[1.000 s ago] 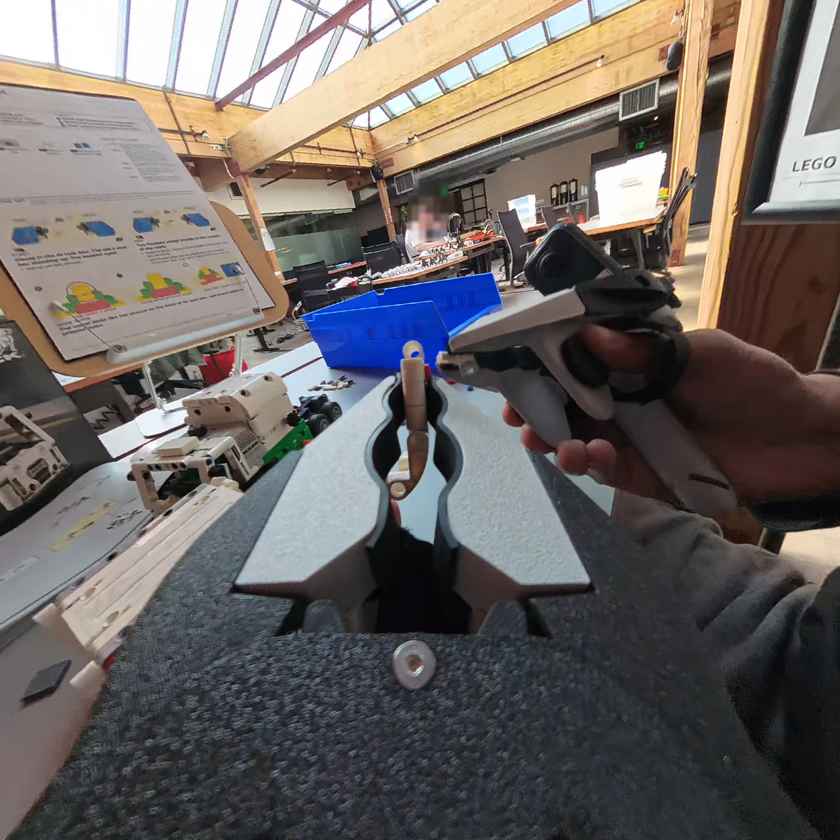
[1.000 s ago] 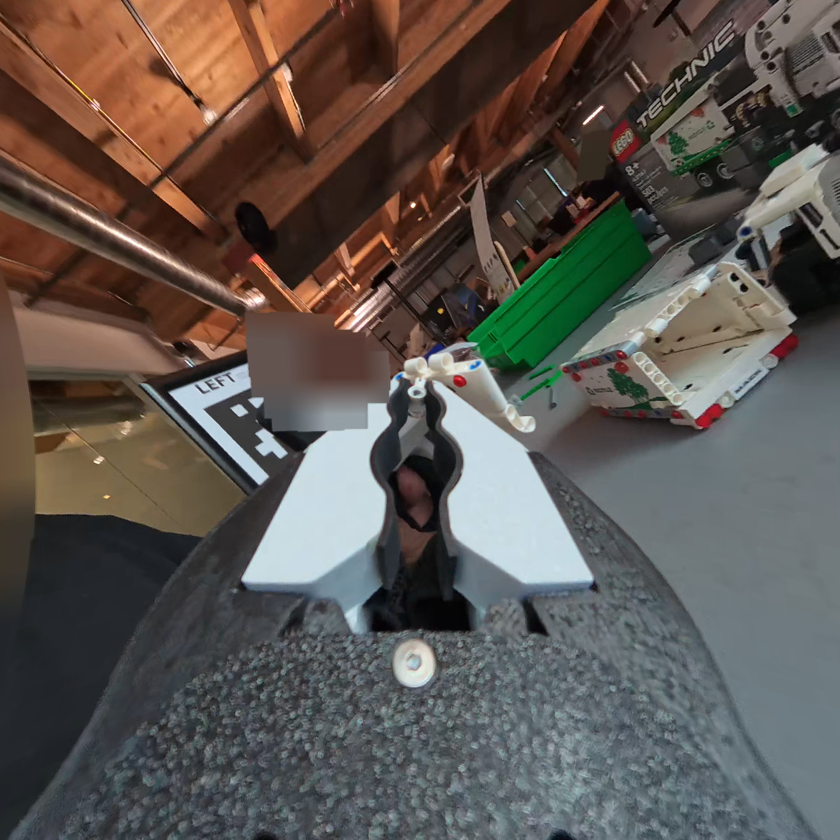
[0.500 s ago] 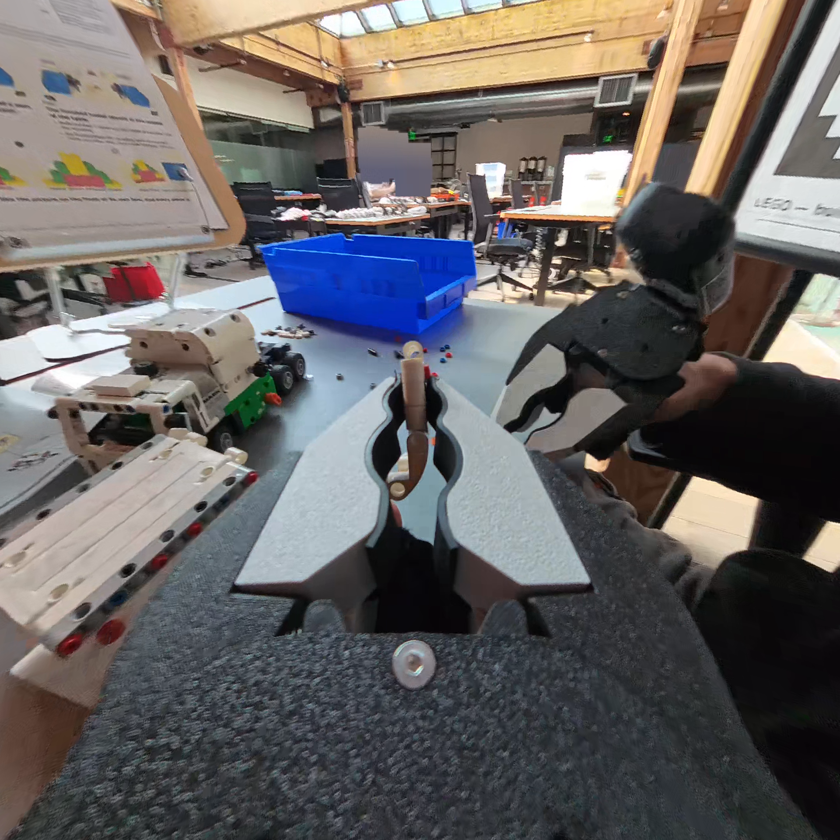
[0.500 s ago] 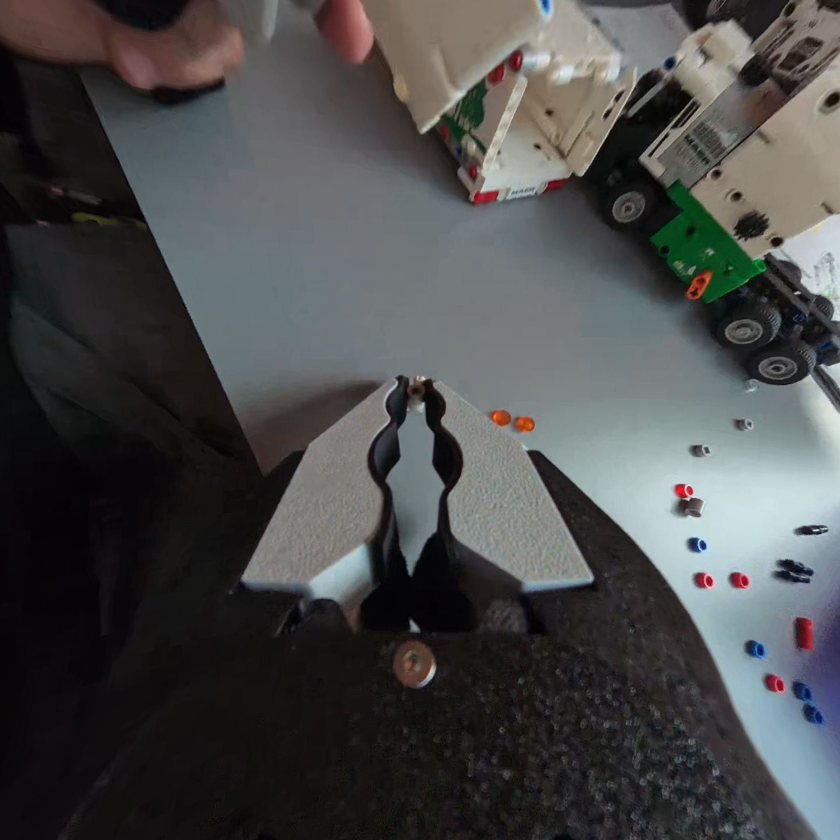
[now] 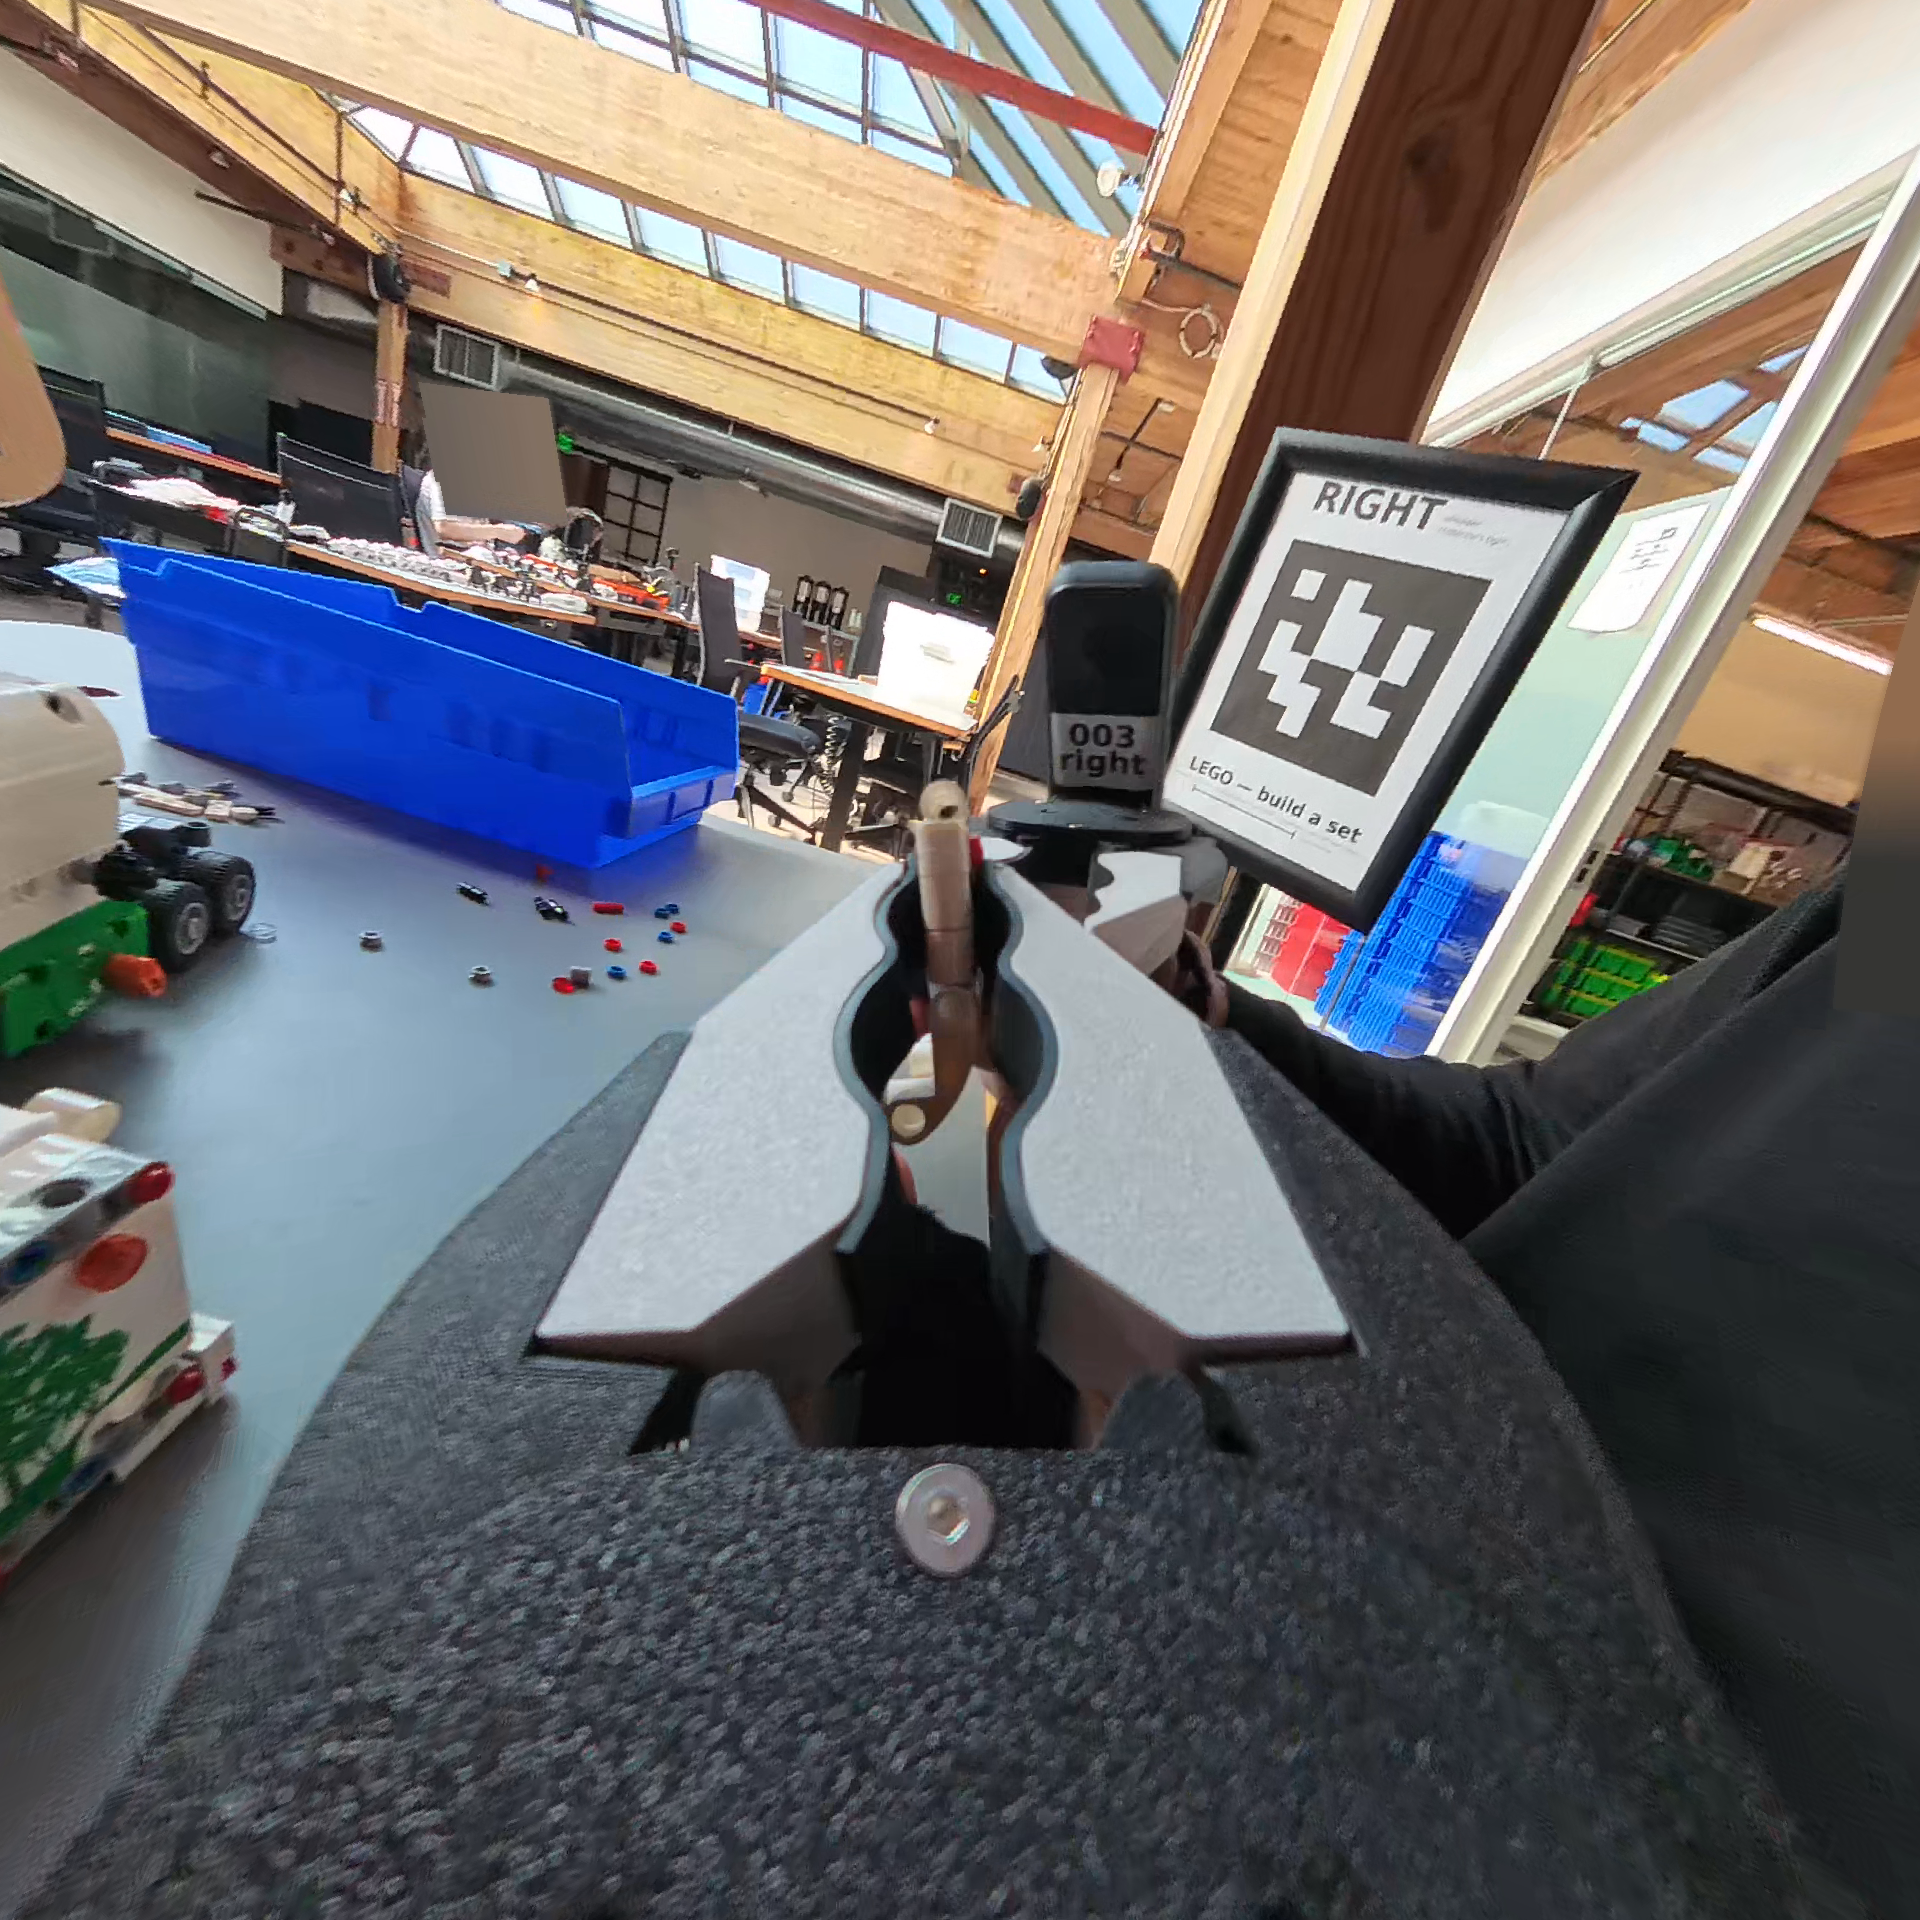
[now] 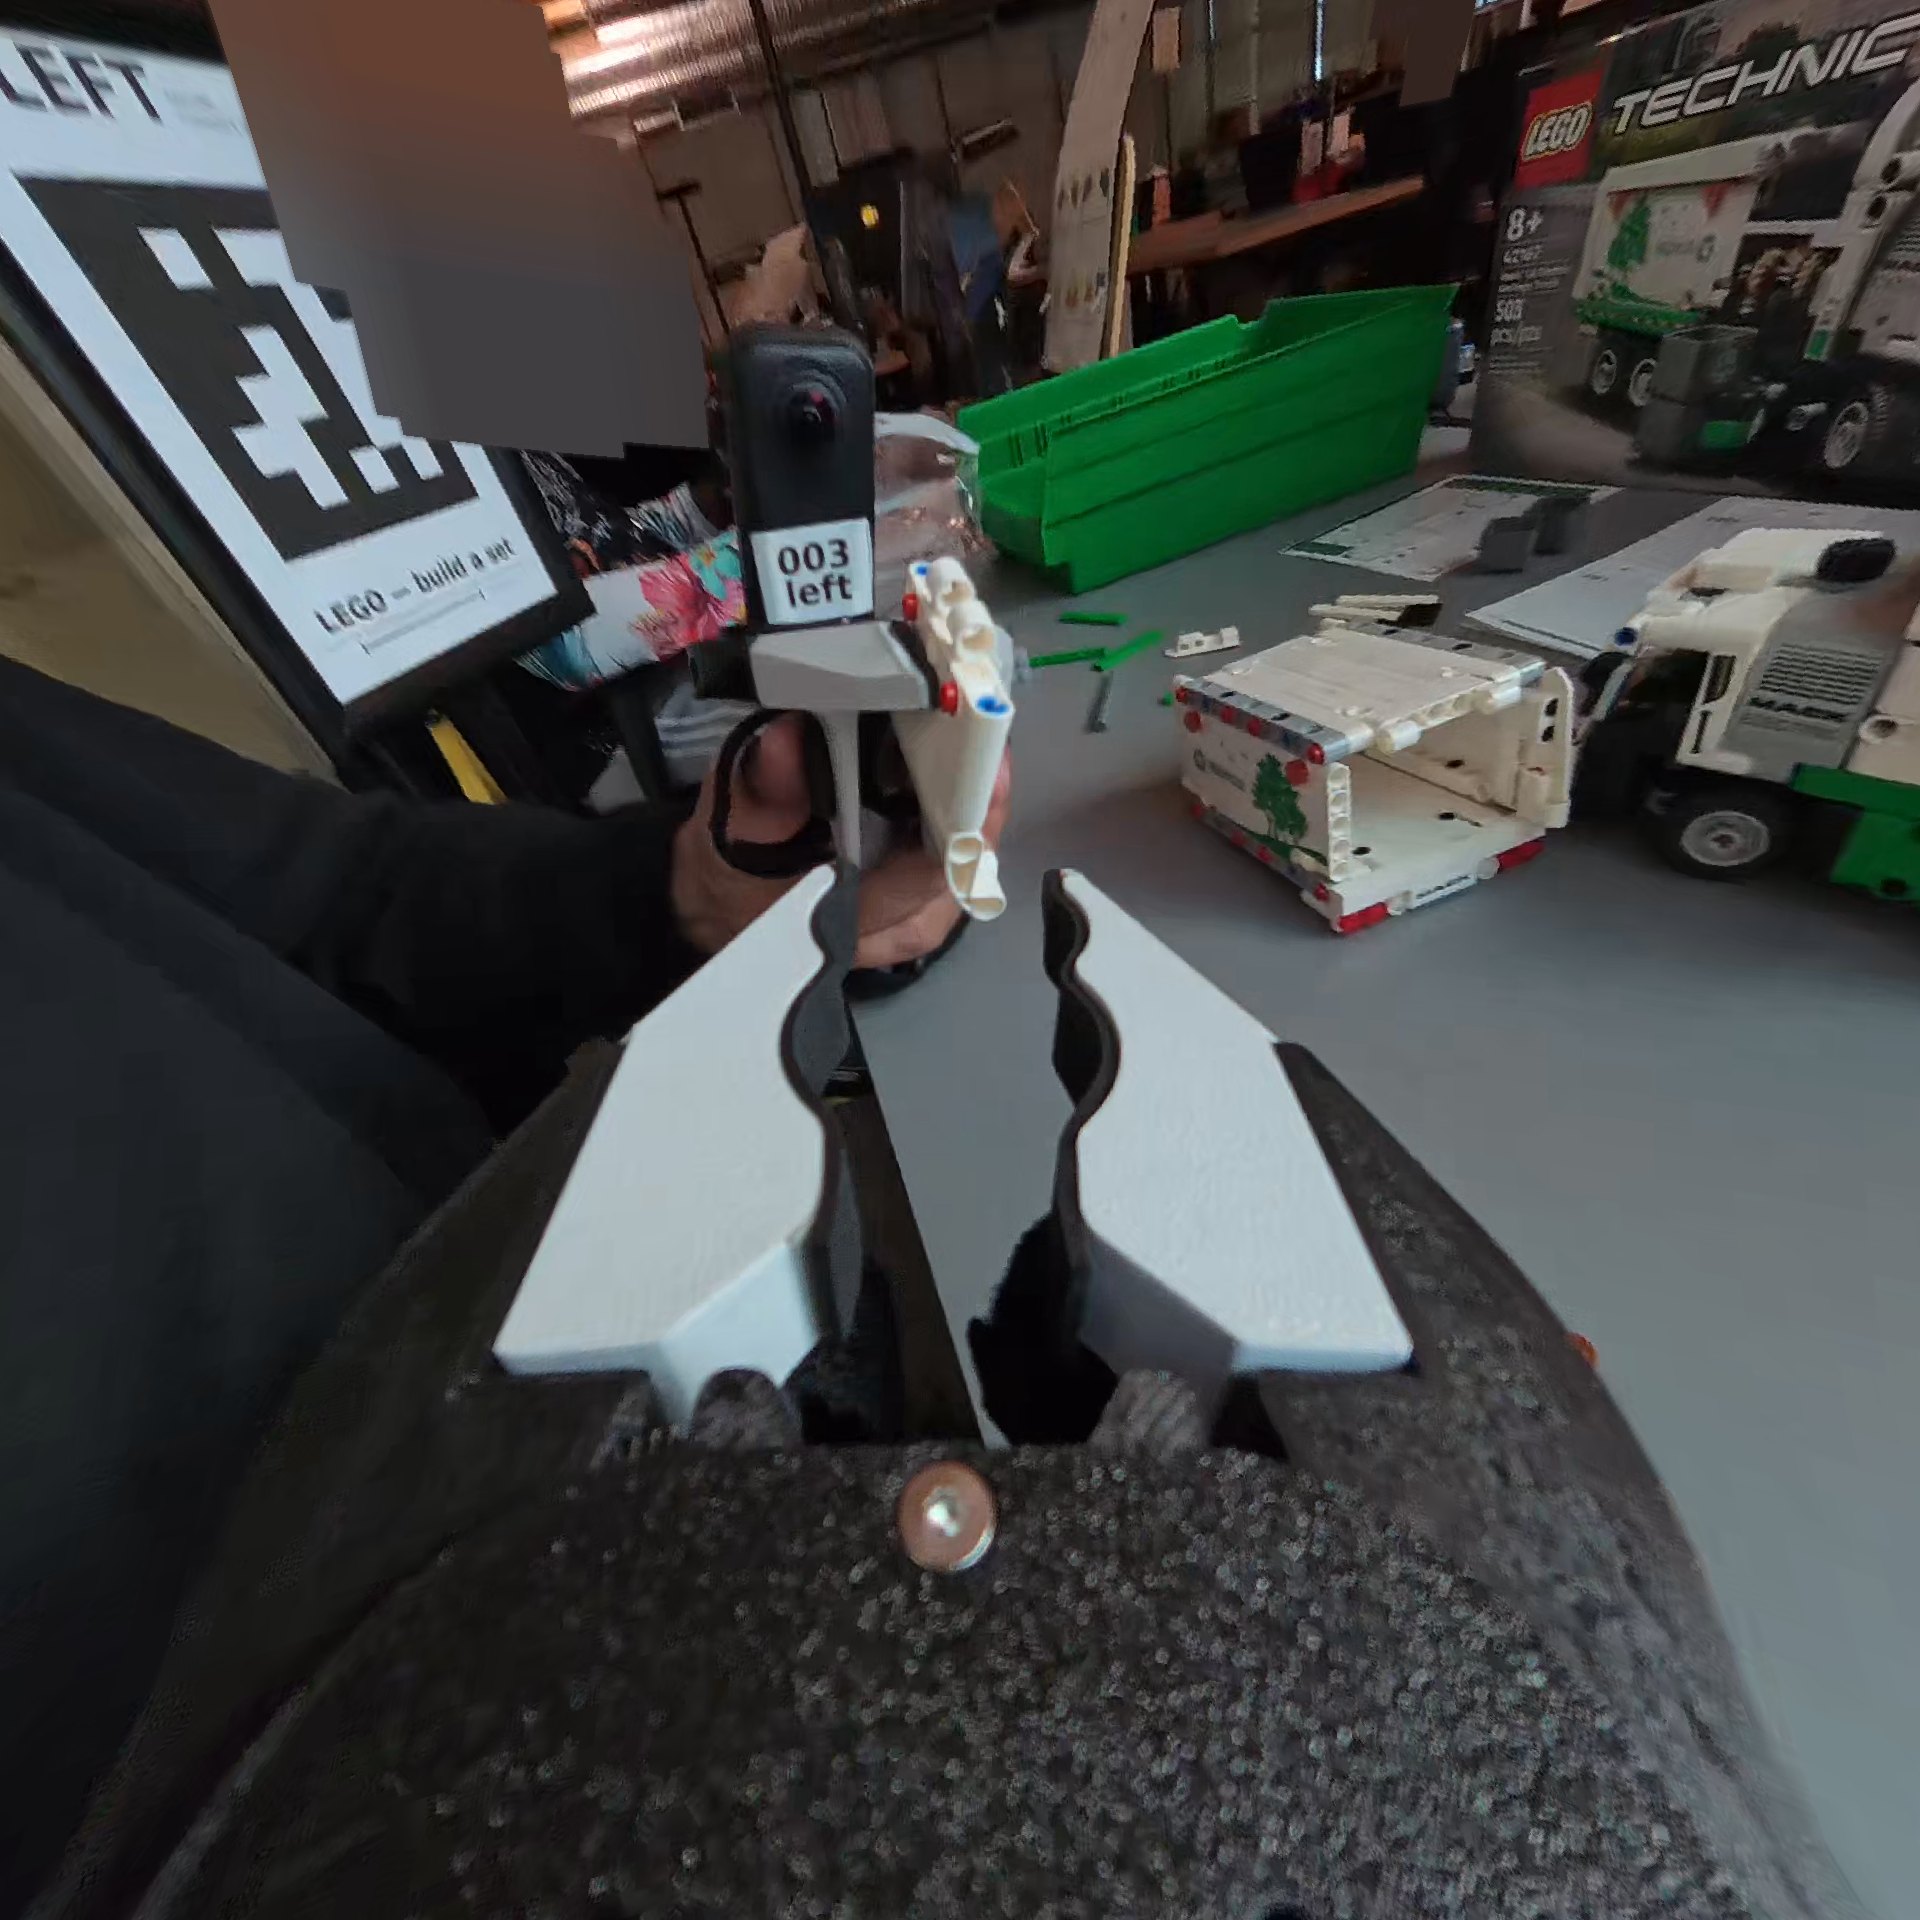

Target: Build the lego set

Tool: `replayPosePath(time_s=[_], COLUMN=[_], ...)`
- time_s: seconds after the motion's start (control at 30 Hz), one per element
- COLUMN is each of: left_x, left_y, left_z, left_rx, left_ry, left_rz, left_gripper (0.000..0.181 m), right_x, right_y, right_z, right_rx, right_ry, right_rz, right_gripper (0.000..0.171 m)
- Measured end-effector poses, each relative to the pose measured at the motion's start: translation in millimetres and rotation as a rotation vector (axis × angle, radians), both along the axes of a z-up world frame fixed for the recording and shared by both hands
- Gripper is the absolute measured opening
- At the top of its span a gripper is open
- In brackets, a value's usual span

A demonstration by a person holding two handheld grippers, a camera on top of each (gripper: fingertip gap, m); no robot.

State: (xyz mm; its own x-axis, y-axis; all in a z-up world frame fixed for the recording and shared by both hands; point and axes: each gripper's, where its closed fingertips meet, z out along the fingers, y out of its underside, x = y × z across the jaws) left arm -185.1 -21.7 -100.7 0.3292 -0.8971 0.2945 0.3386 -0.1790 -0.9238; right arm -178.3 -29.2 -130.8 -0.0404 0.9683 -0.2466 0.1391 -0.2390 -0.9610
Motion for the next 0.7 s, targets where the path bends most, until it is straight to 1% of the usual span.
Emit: replayPosePath(time_s=[0.03,0.1,0.17,0.2,0.3,0.53,0.63,0.7], left_x=[1.4,4.4,6.8,7.1,8.1,7.8,5.1,3.1], left_y=[-0.7,-1.9,-3.9,-4.5,-6.0,-5.3,-4.3,-2.4], left_z=[0.1,-0.9,-1.5,-1.4,-3.8,-8.2,-14.7,-19.6], left_rx=[-0.007,-0.016,-0.017,-0.020,-0.057,-0.073,-0.073,-0.066], left_ry=[-0.007,-0.002,0.005,0.004,0.006,0.045,0.116,0.168], left_rz=[-0.011,-0.025,-0.036,-0.041,-0.085,-0.089,-0.091,-0.070], left_gripper=[0.005,0.005,0.005,0.005,0.005,0.005,0.005,0.005], right_x=[-2.2,-4.3,-5.3,-4.8,-0.6,-1.0,-4.0,-5.8], right_y=[-0.9,-4.1,-0.9,-1.3,-2.0,-0.4,1.5,4.1], right_z=[1.6,6.8,7.2,7.8,13.5,10.8,5.7,-0.6], right_rx=[-0.026,-0.032,-0.011,-0.014,-0.129,-0.198,-0.225,-0.194], right_ry=[0.019,0.074,0.086,0.091,0.133,0.169,0.156,0.116], right_rz=[0.013,0.029,-0.002,0.005,0.048,0.052,0.048,0.027], right_gripper=[0.032,0.020,0.008,0.007,0.005,0.005,0.005,0.007])
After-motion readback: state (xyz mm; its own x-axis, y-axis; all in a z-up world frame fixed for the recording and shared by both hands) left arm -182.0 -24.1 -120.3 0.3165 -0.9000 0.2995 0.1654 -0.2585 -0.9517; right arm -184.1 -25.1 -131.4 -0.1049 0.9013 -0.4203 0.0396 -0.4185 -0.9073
